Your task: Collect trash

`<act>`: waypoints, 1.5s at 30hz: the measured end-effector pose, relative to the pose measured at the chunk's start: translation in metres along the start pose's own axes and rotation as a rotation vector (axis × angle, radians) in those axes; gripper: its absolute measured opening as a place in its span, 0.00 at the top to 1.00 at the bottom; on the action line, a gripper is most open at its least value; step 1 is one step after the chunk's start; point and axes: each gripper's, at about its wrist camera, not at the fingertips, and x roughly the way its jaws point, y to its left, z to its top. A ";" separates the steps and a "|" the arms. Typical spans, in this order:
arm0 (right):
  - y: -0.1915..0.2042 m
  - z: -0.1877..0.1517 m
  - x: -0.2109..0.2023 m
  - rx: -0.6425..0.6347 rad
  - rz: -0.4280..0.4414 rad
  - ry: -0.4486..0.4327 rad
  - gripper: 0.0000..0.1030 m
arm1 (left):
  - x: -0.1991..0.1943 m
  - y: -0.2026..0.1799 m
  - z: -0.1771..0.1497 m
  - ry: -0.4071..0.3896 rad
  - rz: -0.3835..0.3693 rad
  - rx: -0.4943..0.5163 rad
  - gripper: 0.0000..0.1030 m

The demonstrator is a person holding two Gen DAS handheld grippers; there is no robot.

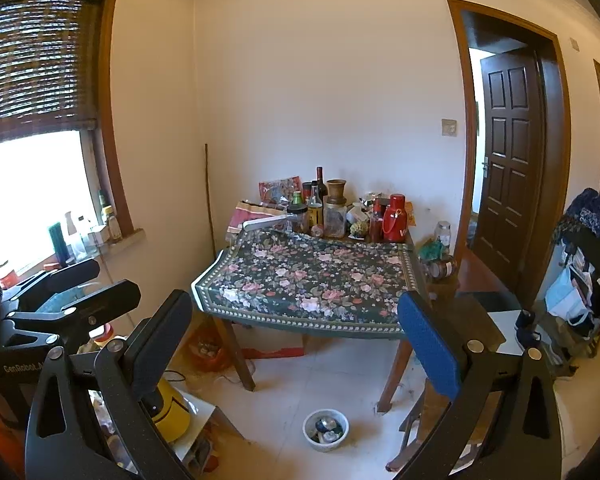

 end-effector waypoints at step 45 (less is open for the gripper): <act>0.000 0.007 0.010 0.010 -0.011 0.044 0.01 | 0.012 -0.012 -0.004 0.027 -0.011 -0.032 0.02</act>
